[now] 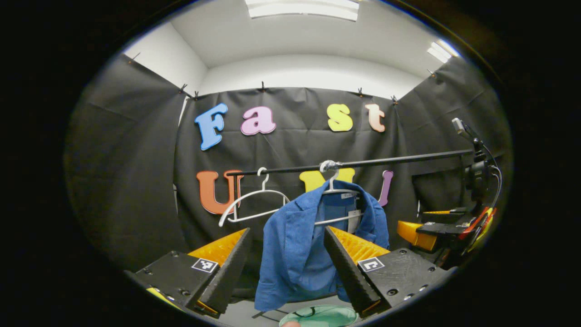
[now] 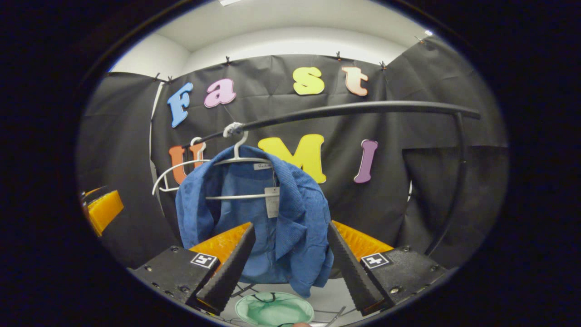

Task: Grasp the clothes on the hanger with both hands and then place them into the laundry hamper below.

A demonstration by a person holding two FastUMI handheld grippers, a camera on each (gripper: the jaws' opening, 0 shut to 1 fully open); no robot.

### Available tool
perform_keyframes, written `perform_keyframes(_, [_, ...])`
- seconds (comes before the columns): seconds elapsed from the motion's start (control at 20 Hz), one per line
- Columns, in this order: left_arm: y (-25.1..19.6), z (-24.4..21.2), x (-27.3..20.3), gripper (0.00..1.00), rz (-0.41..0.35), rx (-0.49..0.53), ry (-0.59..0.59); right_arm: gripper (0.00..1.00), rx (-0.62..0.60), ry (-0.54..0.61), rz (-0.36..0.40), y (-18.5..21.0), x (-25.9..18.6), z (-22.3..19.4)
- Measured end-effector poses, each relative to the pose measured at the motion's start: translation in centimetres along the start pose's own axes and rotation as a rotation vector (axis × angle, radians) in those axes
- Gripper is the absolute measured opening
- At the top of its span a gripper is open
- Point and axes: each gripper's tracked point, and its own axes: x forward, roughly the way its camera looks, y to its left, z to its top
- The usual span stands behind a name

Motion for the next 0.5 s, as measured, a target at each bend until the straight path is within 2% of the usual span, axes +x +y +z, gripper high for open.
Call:
perform_keyframes(0.1, [-0.7,-2.3,1.8,1.00,0.016,0.001,0.050,1.00,0.018,0.023,0.005,-0.3,2.7,-0.7])
perform_keyframes(0.15, [-1.2,-3.5,2.8,0.96,0.020,0.001,0.076,1.00,0.026,0.037,0.010,-0.4,4.1,-1.2])
perform_keyframes(0.25, [-1.4,-5.3,4.7,1.00,0.046,0.011,0.116,1.00,0.029,0.052,0.021,-0.6,6.8,-1.8])
perform_keyframes(0.3, [-1.3,-6.1,5.7,0.97,0.064,0.018,0.128,1.00,0.030,0.072,0.019,-0.9,8.1,-2.4])
perform_keyframes(0.45, [-1.5,-7.7,7.9,0.97,0.088,0.007,0.152,1.00,0.071,0.114,0.048,-0.7,11.3,-3.2])
perform_keyframes(0.5, [-1.7,-7.9,8.6,0.97,0.089,0.000,0.149,0.96,0.081,0.116,0.055,-0.7,12.4,-3.2])
